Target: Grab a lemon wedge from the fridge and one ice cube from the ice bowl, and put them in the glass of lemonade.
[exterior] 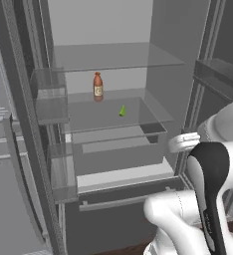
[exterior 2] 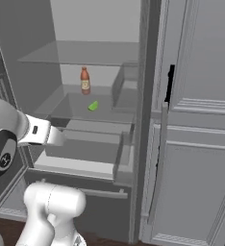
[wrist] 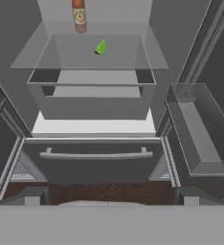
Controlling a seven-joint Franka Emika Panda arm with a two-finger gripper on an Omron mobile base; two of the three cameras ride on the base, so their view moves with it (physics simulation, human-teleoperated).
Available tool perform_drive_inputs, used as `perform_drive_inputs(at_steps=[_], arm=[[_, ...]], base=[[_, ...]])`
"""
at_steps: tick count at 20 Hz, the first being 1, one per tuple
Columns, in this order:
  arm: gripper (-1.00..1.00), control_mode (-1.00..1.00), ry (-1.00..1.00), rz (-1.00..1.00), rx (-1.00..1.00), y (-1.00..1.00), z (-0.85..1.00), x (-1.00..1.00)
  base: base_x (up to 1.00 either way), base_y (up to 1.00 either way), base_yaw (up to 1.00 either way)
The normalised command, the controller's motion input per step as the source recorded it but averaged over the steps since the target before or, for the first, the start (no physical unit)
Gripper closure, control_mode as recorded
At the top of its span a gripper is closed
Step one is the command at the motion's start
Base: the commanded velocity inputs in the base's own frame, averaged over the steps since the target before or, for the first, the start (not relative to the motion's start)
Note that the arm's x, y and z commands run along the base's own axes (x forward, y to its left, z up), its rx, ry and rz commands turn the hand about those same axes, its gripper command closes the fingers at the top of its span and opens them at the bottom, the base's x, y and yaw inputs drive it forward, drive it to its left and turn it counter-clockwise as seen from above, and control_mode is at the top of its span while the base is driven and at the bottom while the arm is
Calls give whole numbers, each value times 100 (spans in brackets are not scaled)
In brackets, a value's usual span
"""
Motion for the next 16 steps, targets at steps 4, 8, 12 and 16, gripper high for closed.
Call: perform_drive_inputs(at_steps=[4,8,12,16], arm=[[-100,100,0,0,0,0,0,0],[-100,100,0,0,0,0,0,0],[-100,100,0,0,0,0,0,0],[-100,100,0,0,0,0,0,0]], base=[[61,19,1],[31,45,-2],[4,58,-7],[6,14,-4]])
